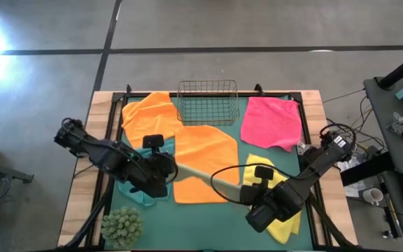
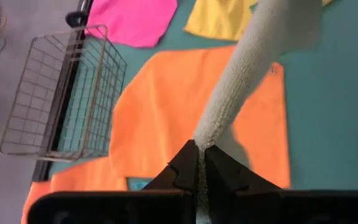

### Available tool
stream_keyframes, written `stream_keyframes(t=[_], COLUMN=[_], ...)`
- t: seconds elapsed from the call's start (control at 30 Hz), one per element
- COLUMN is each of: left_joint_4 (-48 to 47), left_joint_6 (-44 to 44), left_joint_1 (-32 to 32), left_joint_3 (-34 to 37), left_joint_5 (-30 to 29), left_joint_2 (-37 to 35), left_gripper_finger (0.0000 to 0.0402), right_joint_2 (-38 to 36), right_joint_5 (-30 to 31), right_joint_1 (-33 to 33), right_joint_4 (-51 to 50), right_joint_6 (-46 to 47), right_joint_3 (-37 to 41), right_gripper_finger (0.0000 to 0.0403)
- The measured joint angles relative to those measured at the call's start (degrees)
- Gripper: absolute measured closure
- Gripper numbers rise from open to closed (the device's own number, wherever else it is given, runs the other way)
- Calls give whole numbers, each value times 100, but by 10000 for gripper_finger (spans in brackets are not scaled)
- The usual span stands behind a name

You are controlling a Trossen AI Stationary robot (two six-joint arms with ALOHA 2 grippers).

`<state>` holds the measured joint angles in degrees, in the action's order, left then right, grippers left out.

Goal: Fold microfiber towels
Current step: Fold the light green microfiber cloth

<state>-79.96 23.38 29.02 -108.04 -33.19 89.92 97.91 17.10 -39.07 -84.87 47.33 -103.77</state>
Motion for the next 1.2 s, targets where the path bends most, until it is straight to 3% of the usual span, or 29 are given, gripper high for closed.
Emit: stream_keyframes(t=[0.27,0.67,1.2], left_joint_4=[-110,-160,-688], left_joint_6=[-232,-479,-758], left_joint_1=[-58,-154,-374], left_joint_3=[-124,-146,-854], left_joint_5=[-48,-67,-297], left_joint_2=[-23,-74,-89], left_gripper_finger=[401,402,402], right_joint_2=[-2,-2,-2], right_joint_5=[-232,-256,-727], right_joint_1=[-17,-10,-20], right_joint_4=[16,70,69], right_joint_6=[-25,84,306], right_joint_3=[2,4,7], right_gripper_finger=[373,376,374])
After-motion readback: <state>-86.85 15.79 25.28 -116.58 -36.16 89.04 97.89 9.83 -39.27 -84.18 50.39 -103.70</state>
